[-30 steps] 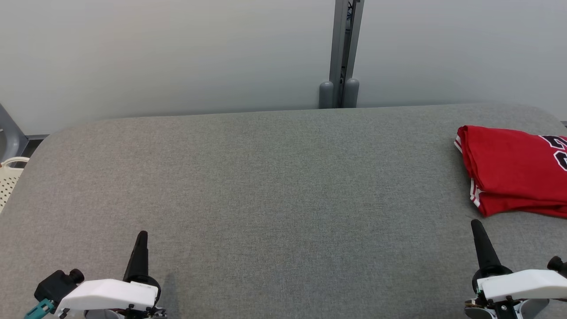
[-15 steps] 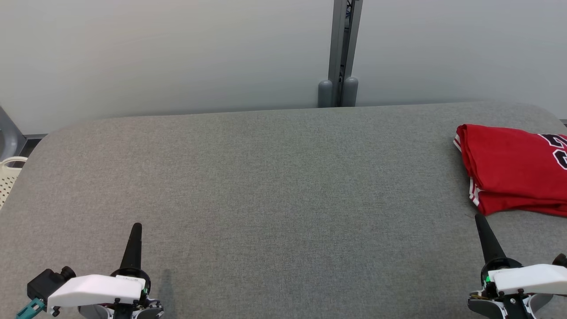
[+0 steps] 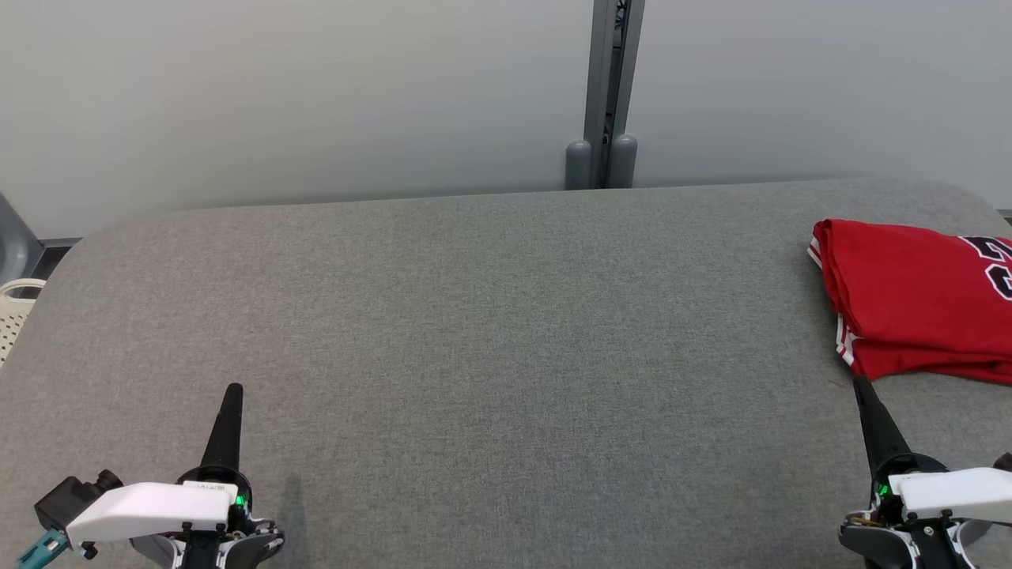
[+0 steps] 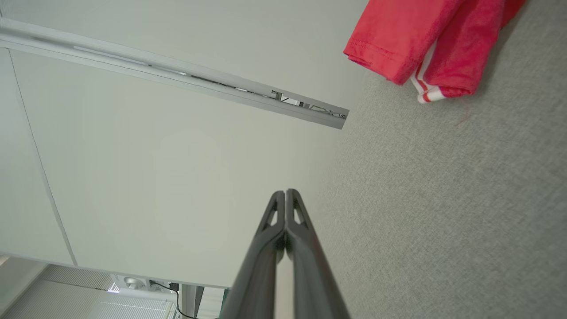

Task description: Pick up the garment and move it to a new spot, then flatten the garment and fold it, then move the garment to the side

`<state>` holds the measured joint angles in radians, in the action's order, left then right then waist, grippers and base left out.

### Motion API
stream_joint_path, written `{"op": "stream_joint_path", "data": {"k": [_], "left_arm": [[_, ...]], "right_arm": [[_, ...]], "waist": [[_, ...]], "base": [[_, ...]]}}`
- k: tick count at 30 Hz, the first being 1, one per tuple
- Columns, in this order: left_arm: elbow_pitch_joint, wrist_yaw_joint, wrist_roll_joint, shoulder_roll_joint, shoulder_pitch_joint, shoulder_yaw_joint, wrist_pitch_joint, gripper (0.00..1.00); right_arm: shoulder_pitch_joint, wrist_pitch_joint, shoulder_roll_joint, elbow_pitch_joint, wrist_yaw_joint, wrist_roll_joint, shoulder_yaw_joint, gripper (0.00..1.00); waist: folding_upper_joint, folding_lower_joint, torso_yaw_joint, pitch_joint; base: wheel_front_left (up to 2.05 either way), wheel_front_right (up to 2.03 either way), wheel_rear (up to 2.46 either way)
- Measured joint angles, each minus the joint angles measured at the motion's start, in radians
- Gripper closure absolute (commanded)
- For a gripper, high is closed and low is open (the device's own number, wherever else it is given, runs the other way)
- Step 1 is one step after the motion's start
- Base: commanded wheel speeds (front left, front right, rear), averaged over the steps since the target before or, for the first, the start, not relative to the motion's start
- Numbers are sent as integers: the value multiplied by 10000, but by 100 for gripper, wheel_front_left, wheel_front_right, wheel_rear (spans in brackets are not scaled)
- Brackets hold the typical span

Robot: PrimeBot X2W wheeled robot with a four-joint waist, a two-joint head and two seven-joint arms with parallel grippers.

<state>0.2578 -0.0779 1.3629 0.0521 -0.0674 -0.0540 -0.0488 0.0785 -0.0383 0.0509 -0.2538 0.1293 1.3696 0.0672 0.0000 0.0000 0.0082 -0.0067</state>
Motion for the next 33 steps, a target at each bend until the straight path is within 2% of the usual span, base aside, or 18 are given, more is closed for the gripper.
{"op": "stream_joint_path", "data": {"k": [33], "left_arm": [[-96, -458, 2257, -31, -303, -554, -621, 100]], "right_arm": [[203, -650, 10, 71, 0, 2247, 357, 100]], "waist": [[0, 0, -75, 90]], "base": [[0, 0, 0]]}}
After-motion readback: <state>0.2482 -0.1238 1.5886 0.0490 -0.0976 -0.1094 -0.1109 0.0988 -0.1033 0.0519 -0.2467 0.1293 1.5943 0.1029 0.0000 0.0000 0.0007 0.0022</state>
